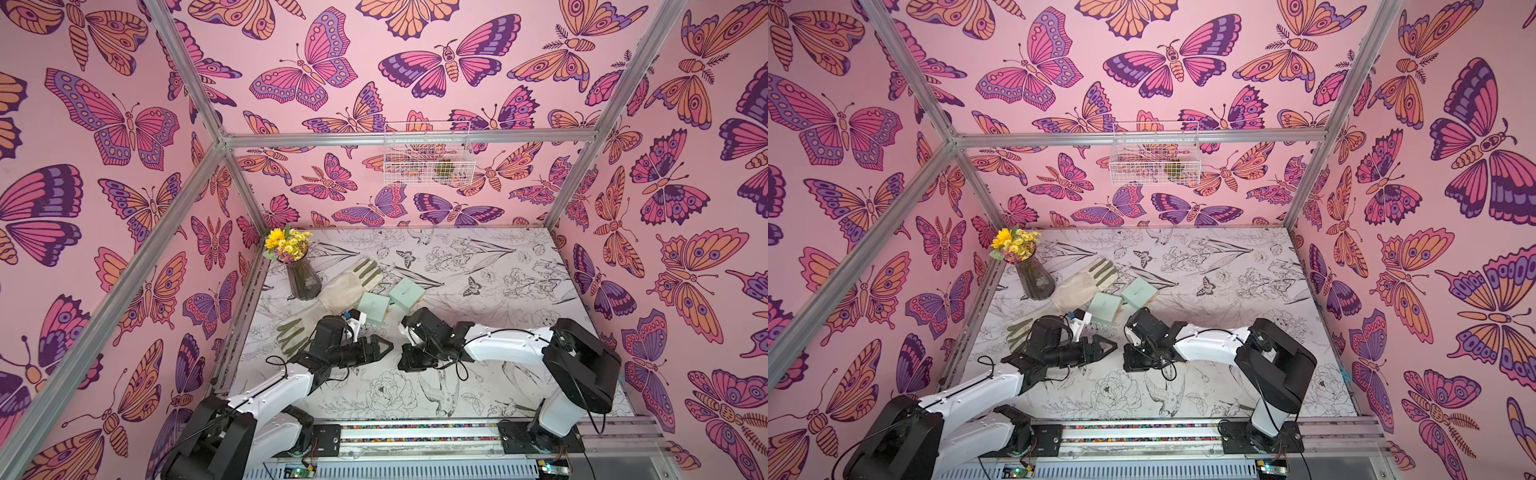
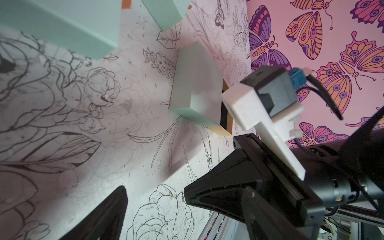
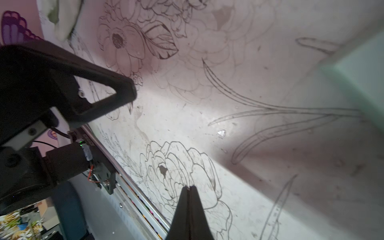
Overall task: Place the earrings into the drawer-style jewelry box
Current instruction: Adjust the earring at the center of the board.
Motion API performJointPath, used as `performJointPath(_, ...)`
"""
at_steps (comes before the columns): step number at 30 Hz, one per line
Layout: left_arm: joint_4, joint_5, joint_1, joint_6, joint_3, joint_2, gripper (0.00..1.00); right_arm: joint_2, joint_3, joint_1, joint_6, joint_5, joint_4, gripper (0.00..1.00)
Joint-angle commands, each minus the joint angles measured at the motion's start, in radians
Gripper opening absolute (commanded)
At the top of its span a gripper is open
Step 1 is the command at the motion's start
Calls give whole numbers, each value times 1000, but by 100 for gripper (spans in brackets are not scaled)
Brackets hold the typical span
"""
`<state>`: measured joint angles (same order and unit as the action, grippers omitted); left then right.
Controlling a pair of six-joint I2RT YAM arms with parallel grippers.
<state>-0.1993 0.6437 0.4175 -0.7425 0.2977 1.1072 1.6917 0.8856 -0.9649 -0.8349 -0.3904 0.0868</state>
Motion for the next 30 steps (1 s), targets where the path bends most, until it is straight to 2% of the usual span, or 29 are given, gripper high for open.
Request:
performJointPath(1,21,33,-15,-18,-23,-18,88,26,-35,8,-71,-48,-181,0)
performJointPath(12,22,50,-34,-24,-22,9,88,76,-76,18,-136,-6,-320,0)
performJointPath(30,24,57,-46,-15,-19,39,88,155,-50,17,-136,37,-356,0)
